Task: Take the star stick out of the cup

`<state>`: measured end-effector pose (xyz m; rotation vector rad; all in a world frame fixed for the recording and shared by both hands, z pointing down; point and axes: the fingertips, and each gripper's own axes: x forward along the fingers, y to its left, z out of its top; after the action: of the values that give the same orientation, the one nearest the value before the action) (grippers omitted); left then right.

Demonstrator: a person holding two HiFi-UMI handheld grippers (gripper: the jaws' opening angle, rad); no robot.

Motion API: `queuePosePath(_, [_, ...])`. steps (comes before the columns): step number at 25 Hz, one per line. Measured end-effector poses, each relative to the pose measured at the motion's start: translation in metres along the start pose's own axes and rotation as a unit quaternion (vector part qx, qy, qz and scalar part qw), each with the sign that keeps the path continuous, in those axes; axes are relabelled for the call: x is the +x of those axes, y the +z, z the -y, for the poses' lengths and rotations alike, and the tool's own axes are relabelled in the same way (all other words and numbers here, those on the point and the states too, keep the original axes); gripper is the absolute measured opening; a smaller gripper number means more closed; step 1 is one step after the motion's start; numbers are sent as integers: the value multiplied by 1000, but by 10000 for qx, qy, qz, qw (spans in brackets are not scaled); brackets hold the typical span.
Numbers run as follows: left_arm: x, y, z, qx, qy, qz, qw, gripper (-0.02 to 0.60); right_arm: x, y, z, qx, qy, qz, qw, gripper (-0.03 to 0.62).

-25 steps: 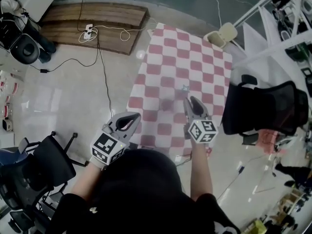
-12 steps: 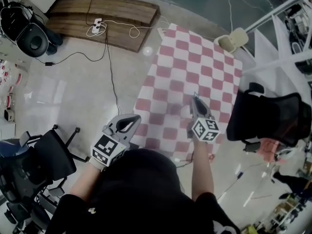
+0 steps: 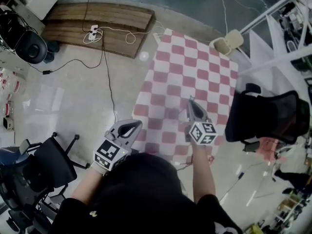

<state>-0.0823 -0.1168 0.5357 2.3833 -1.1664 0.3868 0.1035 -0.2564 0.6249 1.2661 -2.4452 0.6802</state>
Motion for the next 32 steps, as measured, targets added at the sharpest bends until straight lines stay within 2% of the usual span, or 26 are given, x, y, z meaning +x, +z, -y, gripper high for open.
queuePosePath(6, [5, 5, 11, 56, -196, 60, 9998, 40, -25, 25, -21, -238, 28, 214, 9995, 31])
queuePosePath(11, [10, 16, 17, 114, -363, 144, 9992, 40, -60, 62, -40, -406, 39, 557, 9976, 31])
queuePosePath(15, [13, 25, 22, 120, -472, 232, 9985, 40, -97, 92, -53, -570, 68, 933, 9940, 31])
queuePosePath(20, [18, 42, 24, 233, -567, 380, 9974, 40, -154, 122, -62, -652, -93, 1369, 9884, 31])
queuePosePath(25, [26, 63, 32, 346, -667, 549, 9957, 40, -204, 129, -61, -838, -334, 1569, 9835, 31])
queuePosePath(32, [37, 79, 58, 549, -953, 607, 9921, 40, -250, 119, -49, -678, -699, 1791, 9790, 31])
